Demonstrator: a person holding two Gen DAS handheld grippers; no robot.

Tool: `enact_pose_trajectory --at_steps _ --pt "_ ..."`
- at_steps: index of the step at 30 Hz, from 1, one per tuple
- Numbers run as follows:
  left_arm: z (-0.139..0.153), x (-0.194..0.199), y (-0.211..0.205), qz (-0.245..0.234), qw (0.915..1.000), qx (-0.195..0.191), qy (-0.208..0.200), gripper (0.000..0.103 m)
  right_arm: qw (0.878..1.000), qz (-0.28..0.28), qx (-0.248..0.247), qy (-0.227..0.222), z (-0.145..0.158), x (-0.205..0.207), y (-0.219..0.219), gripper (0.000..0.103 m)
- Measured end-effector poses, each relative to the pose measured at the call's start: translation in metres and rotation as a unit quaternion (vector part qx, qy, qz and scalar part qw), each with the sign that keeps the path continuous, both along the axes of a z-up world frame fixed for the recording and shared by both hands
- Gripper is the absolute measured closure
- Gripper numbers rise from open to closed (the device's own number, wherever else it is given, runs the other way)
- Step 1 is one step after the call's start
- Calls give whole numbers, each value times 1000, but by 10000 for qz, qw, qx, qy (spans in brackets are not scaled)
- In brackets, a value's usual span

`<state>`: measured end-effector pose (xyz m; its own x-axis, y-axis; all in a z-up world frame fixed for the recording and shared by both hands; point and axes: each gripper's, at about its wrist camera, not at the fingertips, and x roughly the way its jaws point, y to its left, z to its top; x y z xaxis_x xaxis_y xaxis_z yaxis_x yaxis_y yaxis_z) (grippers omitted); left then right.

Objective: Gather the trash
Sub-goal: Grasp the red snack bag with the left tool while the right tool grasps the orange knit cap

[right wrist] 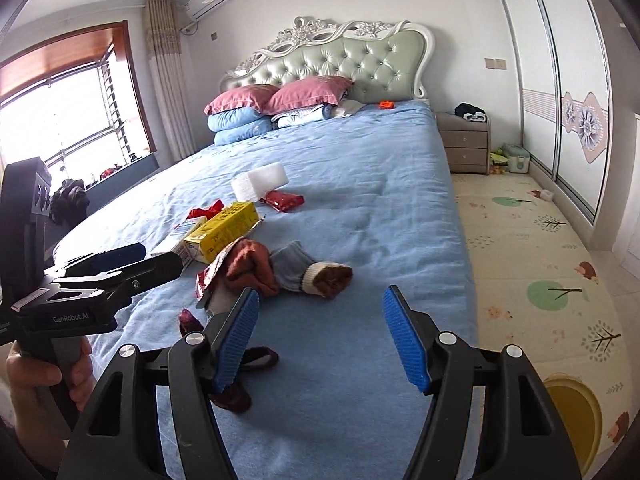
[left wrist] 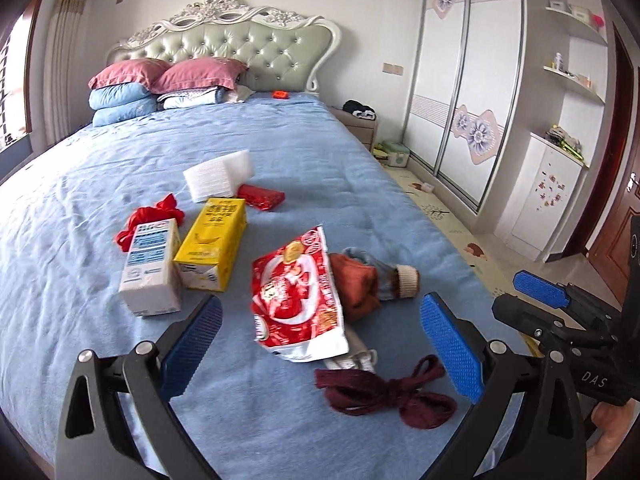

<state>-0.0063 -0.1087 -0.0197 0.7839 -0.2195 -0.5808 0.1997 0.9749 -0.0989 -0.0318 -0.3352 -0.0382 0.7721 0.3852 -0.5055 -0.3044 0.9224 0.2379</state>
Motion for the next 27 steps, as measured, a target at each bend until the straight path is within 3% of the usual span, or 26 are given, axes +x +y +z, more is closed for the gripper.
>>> enact_pose_trajectory --at_steps 3,9,17,19,23,24,25,27 --pt "-5 3 26 261 9996 -56 45 4 9998 179 -58 -8 1 6 17 42" --pt "-17 12 59 503 9983 -193 215 4 9978 546 -360 117 -5 29 53 64" --pt "-24 19 58 282 9989 -243 296 4 9950 743 -538 400 -11 61 77 65" --pt "-25 21 58 258 9988 -265 328 4 9934 831 -549 571 -14 69 82 59" --pt "-27 24 57 218 9986 -283 377 4 9907 1035 -674 562 -16 70 95 60" --pt "-27 25 57 221 9986 -291 376 4 9897 1075 -750 573 -18 70 98 64" --pt "-28 25 57 222 9985 -297 395 4 9892 1076 -818 575 -19 70 101 78" --pt "-30 27 57 221 9983 -329 436 4 9887 1117 -813 577 -20 70 102 84"
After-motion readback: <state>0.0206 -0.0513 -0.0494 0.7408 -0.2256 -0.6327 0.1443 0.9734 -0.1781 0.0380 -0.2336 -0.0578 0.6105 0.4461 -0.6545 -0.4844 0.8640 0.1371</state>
